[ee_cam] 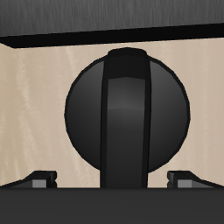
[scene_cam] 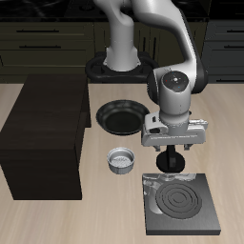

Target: Turn on the stove

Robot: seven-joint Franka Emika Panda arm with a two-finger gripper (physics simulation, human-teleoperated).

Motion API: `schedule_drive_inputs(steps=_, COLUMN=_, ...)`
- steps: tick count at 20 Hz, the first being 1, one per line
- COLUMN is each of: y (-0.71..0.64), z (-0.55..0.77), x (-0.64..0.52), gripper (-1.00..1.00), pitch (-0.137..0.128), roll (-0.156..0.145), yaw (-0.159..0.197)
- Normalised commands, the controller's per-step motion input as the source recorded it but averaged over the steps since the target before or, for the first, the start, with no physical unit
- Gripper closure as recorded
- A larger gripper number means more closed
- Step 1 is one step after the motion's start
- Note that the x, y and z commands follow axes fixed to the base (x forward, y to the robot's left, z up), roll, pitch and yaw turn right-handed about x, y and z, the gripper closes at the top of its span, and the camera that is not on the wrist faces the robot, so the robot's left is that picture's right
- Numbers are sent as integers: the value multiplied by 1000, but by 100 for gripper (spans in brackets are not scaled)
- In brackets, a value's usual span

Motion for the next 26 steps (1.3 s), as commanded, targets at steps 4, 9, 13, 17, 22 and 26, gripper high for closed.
schedule_drive_inputs(steps=4, y=37, z=-69, x=-92, gripper=100, pitch=8, roll=42, yaw=0)
schedule_drive_inputs(steps=9, y=-57, z=60, x=-40, gripper=100, pitch=-16, roll=12, yaw=15)
schedule_drive_inputs(steps=13, y=-85, z=144, x=-88, gripper=100, pitch=-42, roll=12, yaw=47)
schedule_drive_inputs(steps=17, y=-101, z=221, x=-56, gripper=100, pitch=-40, roll=5, yaw=51)
schedule_drive_inputs(steps=22, y=-97, z=64, x=11, gripper=100, pitch=2, roll=14, yaw=142)
schedule_drive_inputs(steps=26, y=-73, z=37, x=61, gripper=100, pitch=-2, roll=-34, yaw=186)
